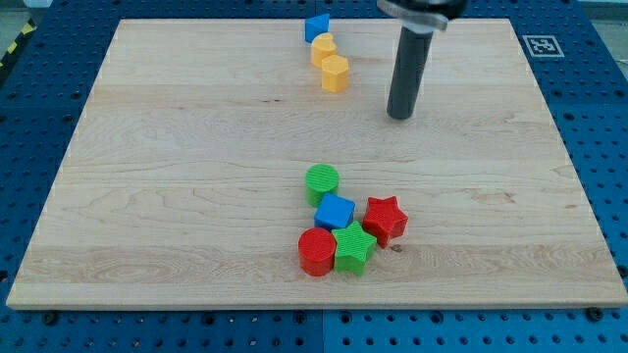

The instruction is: Move your arm to the green circle

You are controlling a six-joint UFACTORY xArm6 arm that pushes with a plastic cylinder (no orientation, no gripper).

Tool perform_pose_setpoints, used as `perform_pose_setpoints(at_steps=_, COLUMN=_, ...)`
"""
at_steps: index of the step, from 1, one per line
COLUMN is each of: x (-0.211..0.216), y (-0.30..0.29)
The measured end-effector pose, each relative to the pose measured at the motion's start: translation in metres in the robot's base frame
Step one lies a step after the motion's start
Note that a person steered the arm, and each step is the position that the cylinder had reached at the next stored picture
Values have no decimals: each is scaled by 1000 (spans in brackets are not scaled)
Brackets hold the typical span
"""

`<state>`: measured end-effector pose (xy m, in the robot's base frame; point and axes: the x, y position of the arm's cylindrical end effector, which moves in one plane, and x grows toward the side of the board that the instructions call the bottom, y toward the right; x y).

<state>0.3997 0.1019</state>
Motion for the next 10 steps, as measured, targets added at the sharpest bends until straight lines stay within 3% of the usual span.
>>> perform_pose_setpoints(at_steps=3, x=26, y=-166)
perform_pose_setpoints(at_steps=4, x=83, y=-201)
perform_pose_setpoints(at_steps=5, x=159, y=-190)
perform_pose_setpoints(at_steps=6, x=173, y=-166)
perform_pose_setpoints(at_steps=7, x=168, y=-154)
perform_pose_setpoints(at_steps=10, x=99, y=-94)
